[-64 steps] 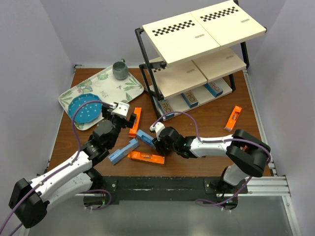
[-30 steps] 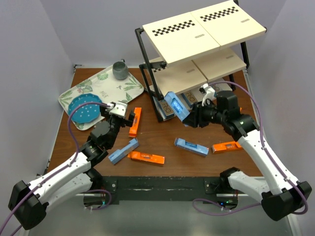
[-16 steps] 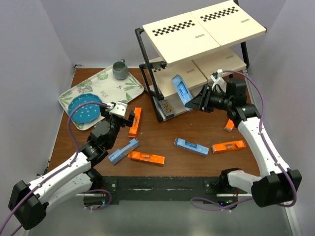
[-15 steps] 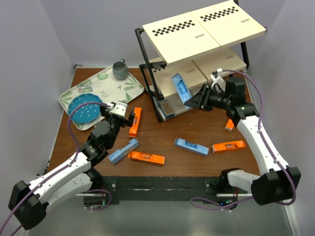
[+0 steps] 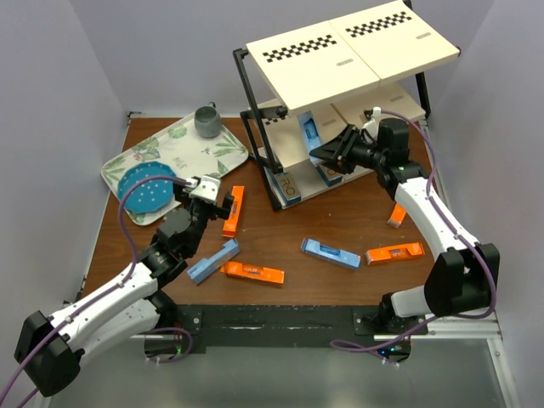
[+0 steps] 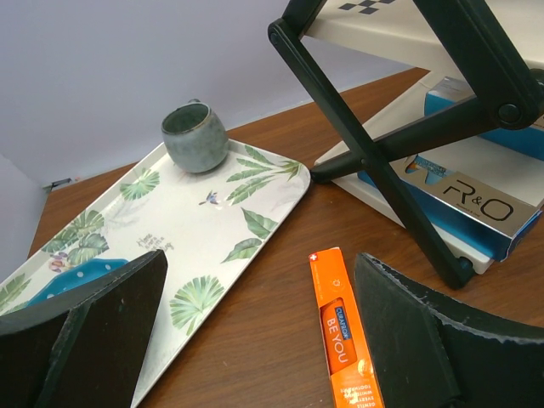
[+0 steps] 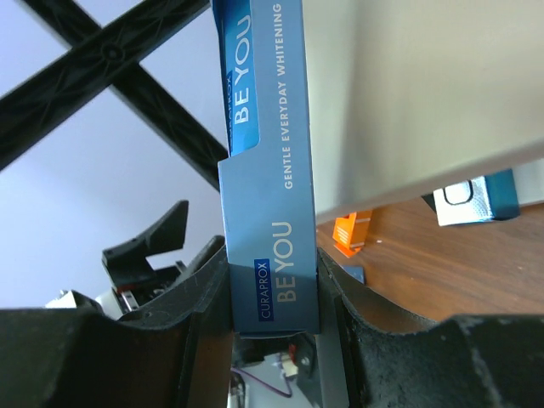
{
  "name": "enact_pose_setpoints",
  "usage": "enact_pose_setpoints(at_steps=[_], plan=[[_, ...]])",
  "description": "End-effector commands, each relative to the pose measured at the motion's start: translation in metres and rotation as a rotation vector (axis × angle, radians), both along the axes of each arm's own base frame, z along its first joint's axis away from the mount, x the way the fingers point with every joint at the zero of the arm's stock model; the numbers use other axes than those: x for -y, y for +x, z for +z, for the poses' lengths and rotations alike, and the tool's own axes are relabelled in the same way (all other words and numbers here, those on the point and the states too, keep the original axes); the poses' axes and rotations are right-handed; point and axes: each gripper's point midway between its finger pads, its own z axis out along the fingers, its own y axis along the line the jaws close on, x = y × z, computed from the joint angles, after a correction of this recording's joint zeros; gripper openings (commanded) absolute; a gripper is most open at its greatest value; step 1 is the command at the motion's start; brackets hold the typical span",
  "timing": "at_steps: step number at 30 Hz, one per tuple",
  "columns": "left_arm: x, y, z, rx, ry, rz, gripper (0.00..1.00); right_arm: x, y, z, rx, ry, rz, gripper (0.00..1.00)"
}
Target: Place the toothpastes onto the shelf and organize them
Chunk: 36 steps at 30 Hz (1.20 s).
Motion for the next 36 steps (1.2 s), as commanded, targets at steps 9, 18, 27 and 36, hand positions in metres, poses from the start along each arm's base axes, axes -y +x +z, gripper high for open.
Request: enact_pose_setpoints(at_steps=[9, 18, 27, 36], plan=[[0.001, 0.0, 0.018, 0.053, -0.038, -0.004, 0.97, -0.007, 0.014, 0.012, -0.03, 0.09, -0.036, 0.4], [0.001, 0.0, 0.017, 0.05, -0.037, -0.006, 0.97, 0.008, 0.011, -0.004, -0.061, 0.01, -0.107, 0.64], [0.002, 0.0, 0.016, 0.046, -0.039, -0.01, 0.97, 0.036, -0.001, 0.008, 0.092, -0.249, -0.135, 0.96], [0.006, 0.001, 0.015, 0.041, -0.043, -0.026, 0.97, 0.031, -0.019, 0.034, 0.538, -0.666, -0.089, 0.98]])
